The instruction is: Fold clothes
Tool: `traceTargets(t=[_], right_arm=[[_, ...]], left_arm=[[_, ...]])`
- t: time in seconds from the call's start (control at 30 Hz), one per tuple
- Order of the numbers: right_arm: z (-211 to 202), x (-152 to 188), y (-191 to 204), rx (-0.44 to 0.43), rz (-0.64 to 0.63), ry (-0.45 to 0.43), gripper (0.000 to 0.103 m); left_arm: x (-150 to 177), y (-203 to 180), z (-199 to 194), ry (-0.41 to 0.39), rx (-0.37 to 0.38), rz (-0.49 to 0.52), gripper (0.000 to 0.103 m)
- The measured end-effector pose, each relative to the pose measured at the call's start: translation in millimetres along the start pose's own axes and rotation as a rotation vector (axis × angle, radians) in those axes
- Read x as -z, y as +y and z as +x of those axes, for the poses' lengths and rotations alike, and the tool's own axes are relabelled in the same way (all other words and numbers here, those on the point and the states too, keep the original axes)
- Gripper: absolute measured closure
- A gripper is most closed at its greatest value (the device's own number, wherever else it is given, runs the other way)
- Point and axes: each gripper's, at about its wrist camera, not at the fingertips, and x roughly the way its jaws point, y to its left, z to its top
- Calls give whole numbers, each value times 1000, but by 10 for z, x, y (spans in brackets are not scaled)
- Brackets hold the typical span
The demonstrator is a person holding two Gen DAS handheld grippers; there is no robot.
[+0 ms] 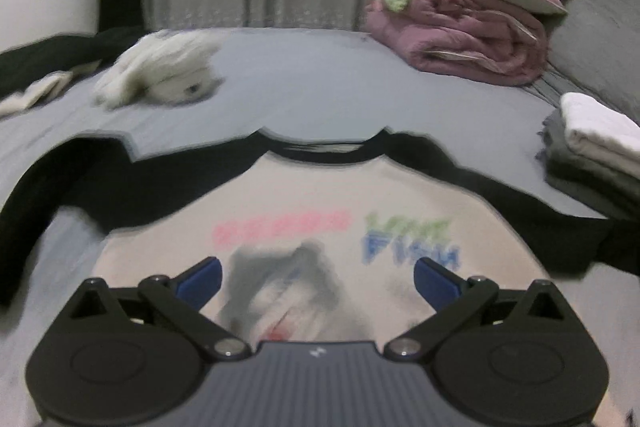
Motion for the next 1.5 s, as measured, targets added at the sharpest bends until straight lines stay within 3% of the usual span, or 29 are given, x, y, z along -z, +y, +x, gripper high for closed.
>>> traceTargets(t=[0.13, 0.3, 0.43, 0.57, 0.63, 0.73, 0.83, 0.93, 1.2, 1.37, 1.5], right_arm=[[51, -102, -134, -2, -5, -11, 96], [111, -334, -246, 52, -71, -68, 100], [209, -510, -434, 72, -87, -52, 100], [179, -533, -583, -5, -57, 35, 96], [125, -478, -616, -50, -25, 73, 85], [44, -395, -618, -95, 9, 107, 49], [-49, -354, -545, -135, 20, 127, 48], [-154, -342, -345, -194, -21, 154, 48], [-53, -100, 777, -392, -256, 263, 40], [187, 60, 1463, -441, -486, 243, 40], [354, 218, 1716, -480, -571, 232, 42]], left_arm=[[-177, -290, 380, -53, 45, 48, 1], [-255, -394, 796, -58, 61, 67, 5], [-270, -277, 1018, -29, 57, 30, 6], [-315, -87, 1108, -15, 75, -90, 6], [-350, -52, 1135, -27, 71, -118, 6], [-372, -36, 1222, -31, 78, -156, 6], [-373, -121, 1339, 12, 58, -117, 0], [-367, -240, 1370, 28, 14, -41, 0], [-351, -207, 1349, 23, 4, -50, 1], [-372, -206, 1374, 32, 5, -44, 0], [-383, -177, 1386, 32, 17, -56, 0]])
